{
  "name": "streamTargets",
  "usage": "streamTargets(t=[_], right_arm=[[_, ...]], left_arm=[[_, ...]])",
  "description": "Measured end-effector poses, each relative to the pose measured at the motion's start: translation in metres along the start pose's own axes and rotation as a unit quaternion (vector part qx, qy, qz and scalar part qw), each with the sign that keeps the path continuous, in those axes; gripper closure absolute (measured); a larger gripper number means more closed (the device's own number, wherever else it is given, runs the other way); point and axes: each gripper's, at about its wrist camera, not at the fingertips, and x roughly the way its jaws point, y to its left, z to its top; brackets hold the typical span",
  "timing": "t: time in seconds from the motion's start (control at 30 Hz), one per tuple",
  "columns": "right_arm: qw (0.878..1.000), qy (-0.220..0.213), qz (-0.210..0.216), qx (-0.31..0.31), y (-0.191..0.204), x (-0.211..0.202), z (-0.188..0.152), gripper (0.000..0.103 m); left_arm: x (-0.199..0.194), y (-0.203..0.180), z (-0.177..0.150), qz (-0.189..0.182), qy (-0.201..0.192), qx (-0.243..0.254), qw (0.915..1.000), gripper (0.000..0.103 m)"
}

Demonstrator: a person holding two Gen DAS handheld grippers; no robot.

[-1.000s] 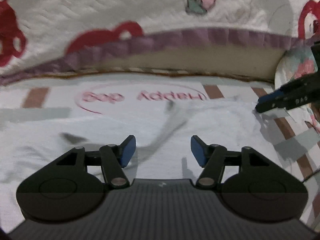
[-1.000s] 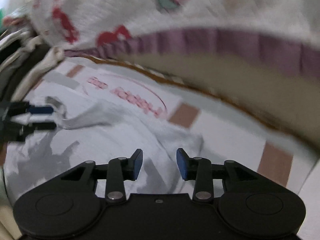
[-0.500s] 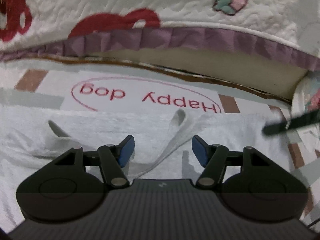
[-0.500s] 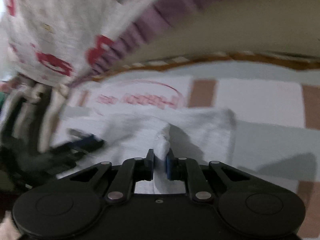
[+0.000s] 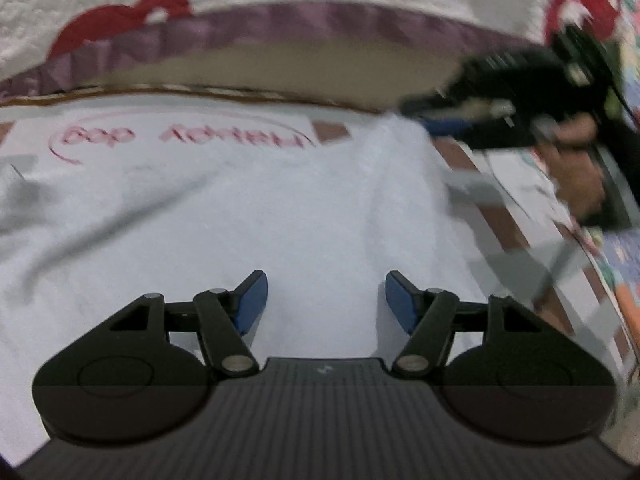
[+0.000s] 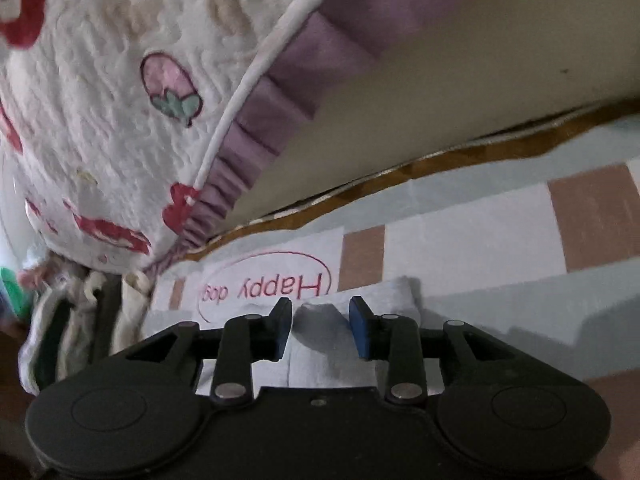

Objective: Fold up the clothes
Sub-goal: 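Move both open grippers over the white towel to smooth it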

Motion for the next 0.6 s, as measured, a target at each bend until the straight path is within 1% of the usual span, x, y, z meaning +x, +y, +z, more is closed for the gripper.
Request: streamTargets(t=[0.1, 0.17, 0.2, 0.27, 0.37, 0.43, 0.53, 0.6], right_arm=[[0.999, 0.042, -0.002, 0.022, -0.002, -0.004, -0.006, 0.064], [0.997, 0.077, -0.01, 0.029, -0.002, -0.006, -0.014, 0.055], [0.995, 0.096, -0.019, 0.028, -0.002, -0.007, -0.02, 0.054], [0.99, 0.128, -0.06, 0.004, 0.0, -0.009, -0.032, 0.054], [0.982, 0.156, -0.104, -0.022, 0.0, -0.016, -0.044, 0.053], [0.982, 0.16, -0.096, -0.002, -0.004, -0.021, -0.046, 0.053], [0.987, 0.137, -0.081, 0.024, -0.007, -0.03, -0.04, 0.053], [0.989, 0.127, -0.061, 0.05, -0.013, -0.031, -0.037, 0.053]], left_arm=[[-0.009, -0.009, -0.015, -0.022, 0.007, -0.008, 0.9997, 0.038], [-0.015, -0.017, -0.024, -0.03, 0.009, -0.009, 0.9995, 0.038], [-0.016, -0.021, -0.026, -0.03, 0.01, -0.008, 0.9995, 0.038], [-0.012, -0.029, -0.025, -0.024, 0.013, -0.01, 0.9996, 0.038], [-0.005, -0.041, -0.024, -0.016, 0.018, -0.011, 0.9996, 0.038], [0.0, -0.049, -0.023, -0.01, 0.021, -0.012, 0.9996, 0.038], [0.007, -0.062, -0.021, -0.002, 0.026, -0.014, 0.9995, 0.038], [0.012, -0.07, -0.02, 0.004, 0.03, -0.015, 0.9994, 0.038]])
